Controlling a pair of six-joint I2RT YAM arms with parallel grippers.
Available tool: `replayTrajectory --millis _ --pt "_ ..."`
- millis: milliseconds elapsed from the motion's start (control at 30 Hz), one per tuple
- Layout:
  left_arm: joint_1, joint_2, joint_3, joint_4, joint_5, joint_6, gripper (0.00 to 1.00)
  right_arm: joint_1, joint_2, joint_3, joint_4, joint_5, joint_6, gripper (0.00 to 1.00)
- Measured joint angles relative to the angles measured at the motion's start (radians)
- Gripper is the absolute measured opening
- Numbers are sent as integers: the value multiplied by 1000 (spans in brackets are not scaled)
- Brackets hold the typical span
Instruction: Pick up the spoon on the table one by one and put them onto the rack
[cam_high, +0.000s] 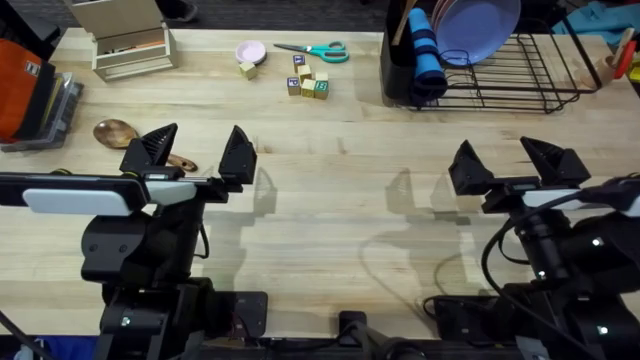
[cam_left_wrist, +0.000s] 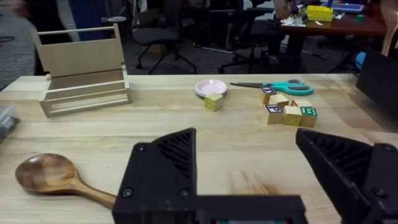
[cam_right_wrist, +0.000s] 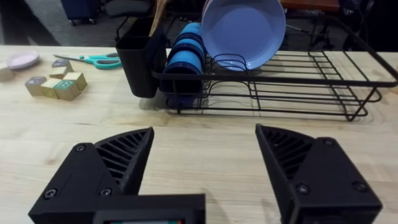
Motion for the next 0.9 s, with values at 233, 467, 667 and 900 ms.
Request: replayTrajectory --millis 233,467,667,900 --pt "0 0 0 -2 0 0 993 0 0 0 0 0 0 996" --pt "0 0 0 -2 0 0 993 0 1 0 -3 4 -1 996" --pt "0 0 6 -42 -9 -7 993 0 1 3 -12 0 2 996" --pt "0 49 172 -215 -69 -44 993 0 32 159 -263 58 4 996"
